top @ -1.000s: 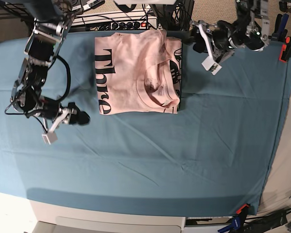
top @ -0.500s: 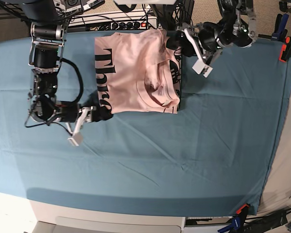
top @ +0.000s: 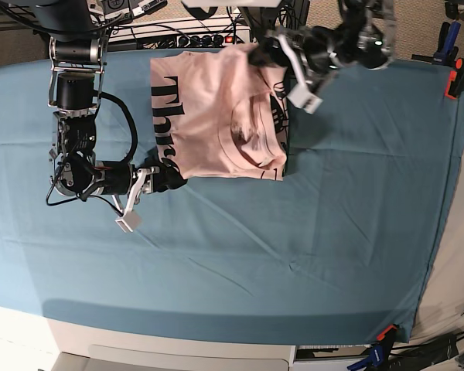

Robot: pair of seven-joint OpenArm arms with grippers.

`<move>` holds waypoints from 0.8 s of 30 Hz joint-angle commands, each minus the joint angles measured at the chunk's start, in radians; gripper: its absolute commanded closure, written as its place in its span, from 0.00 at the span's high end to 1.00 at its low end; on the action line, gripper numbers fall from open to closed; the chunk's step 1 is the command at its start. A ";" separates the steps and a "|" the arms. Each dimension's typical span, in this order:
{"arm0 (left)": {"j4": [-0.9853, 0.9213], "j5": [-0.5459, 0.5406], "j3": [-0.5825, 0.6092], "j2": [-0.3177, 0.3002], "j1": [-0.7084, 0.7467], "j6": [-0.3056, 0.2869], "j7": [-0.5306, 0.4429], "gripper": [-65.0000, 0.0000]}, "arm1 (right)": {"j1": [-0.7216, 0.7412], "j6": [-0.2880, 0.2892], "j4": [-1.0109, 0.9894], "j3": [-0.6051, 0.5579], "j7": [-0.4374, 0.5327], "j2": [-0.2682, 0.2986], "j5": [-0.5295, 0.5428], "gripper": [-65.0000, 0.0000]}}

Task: Fold the T-shirt properly
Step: 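Grasp the folded stack edges with both grippers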

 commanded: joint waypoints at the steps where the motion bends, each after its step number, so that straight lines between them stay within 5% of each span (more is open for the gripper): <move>1: 0.017 -0.008 0.017 0.010 -0.001 -0.007 -0.018 0.60 | 0.029 0.002 0.016 0.002 0.013 0.011 0.025 0.46; 24: 0.017 0.016 0.062 0.013 -0.056 -0.008 -0.047 0.55 | 0.029 0.002 0.016 0.002 0.013 0.009 0.026 0.45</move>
